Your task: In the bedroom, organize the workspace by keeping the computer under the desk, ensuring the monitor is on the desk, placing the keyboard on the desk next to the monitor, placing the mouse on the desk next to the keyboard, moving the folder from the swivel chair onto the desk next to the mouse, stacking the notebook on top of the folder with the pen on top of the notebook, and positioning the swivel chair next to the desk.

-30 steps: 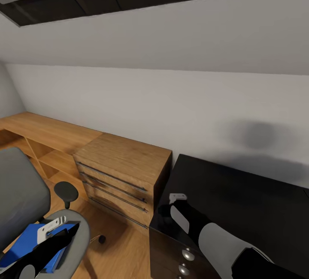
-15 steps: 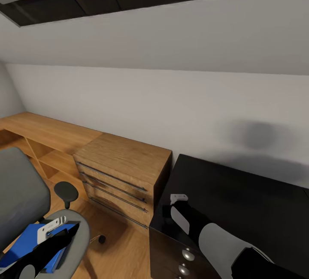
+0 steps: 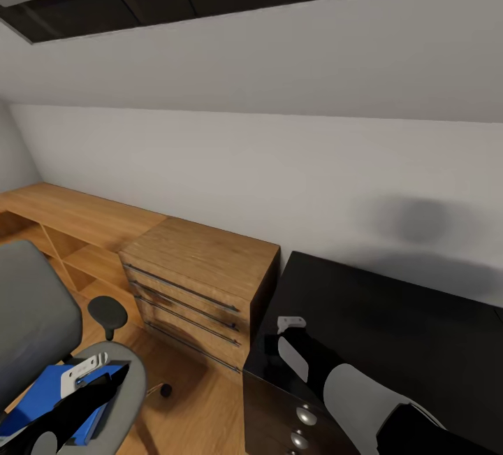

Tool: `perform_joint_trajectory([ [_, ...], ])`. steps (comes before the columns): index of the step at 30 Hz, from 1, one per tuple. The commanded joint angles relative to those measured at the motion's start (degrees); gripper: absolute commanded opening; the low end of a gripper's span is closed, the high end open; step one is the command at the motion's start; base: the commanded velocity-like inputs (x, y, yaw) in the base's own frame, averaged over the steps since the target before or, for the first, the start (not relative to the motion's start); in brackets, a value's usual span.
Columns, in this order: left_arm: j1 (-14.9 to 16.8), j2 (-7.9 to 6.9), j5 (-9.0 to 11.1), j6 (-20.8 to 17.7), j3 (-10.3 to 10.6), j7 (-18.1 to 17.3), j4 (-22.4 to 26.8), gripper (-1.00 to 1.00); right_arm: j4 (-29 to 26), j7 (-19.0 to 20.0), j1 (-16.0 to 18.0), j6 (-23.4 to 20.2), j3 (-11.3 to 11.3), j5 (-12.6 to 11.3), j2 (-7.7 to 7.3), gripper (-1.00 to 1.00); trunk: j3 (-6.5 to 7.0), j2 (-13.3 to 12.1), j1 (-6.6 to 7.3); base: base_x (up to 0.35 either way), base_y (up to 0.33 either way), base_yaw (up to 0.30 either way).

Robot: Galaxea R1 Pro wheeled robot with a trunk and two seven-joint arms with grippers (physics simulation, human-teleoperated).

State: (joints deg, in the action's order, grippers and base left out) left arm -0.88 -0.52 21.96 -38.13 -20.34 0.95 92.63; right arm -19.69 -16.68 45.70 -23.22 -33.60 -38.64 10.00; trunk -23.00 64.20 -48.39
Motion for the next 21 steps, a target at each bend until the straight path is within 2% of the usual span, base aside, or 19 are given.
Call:
perform_joint_trajectory([
  [1,0.00,-0.01,0.37,-0.28,-0.05,0.10,0.09,1.00,0.09,-0.28,0.00,-0.17,-0.15,-1.53,0.00,-1.00,-0.07,0.03,-0.01,0.000,0.000,0.000],
  [5,0.00,0.05,0.35,-0.20,-0.03,0.09,0.09,1.00,0.05,-0.28,0.00,-0.16,-0.15,-1.53,0.00,-1.00,-0.07,0.03,-0.01,0.000,0.000,0.000],
  [12,0.00,0.07,0.29,-0.11,0.03,0.10,0.09,1.00,-0.13,-0.28,0.00,0.05,-0.15,-1.47,0.00,-1.00,1.18,-2.78,1.52,0.000,0.000,0.000],
  [15,0.00,0.08,0.28,-0.10,0.04,0.10,0.09,1.00,-0.54,-0.33,0.00,1.58,-0.13,-1.45,0.00,-1.00,1.72,-3.98,2.18,0.000,0.000,0.000],
  [17,0.00,0.08,0.23,-0.10,0.04,0.12,0.04,1.00,-3.68,-0.73,0.00,4.43,-0.11,-1.38,0.00,-1.00,2.08,-4.78,2.62,0.000,0.000,0.000],
  [19,0.00,0.06,0.13,-0.16,0.07,0.16,-0.02,1.00,-6.02,-1.78,-0.01,5.02,-0.17,-1.37,0.00,-1.00,2.44,-5.59,3.06,0.000,0.000,0.000],
  [21,0.00,0.02,0.02,-0.23,0.05,0.18,-0.06,1.00,-9.06,-6.15,-0.06,5.13,-0.21,-1.42,0.00,-1.00,2.80,-6.39,3.50,0.000,0.000,0.000],
])
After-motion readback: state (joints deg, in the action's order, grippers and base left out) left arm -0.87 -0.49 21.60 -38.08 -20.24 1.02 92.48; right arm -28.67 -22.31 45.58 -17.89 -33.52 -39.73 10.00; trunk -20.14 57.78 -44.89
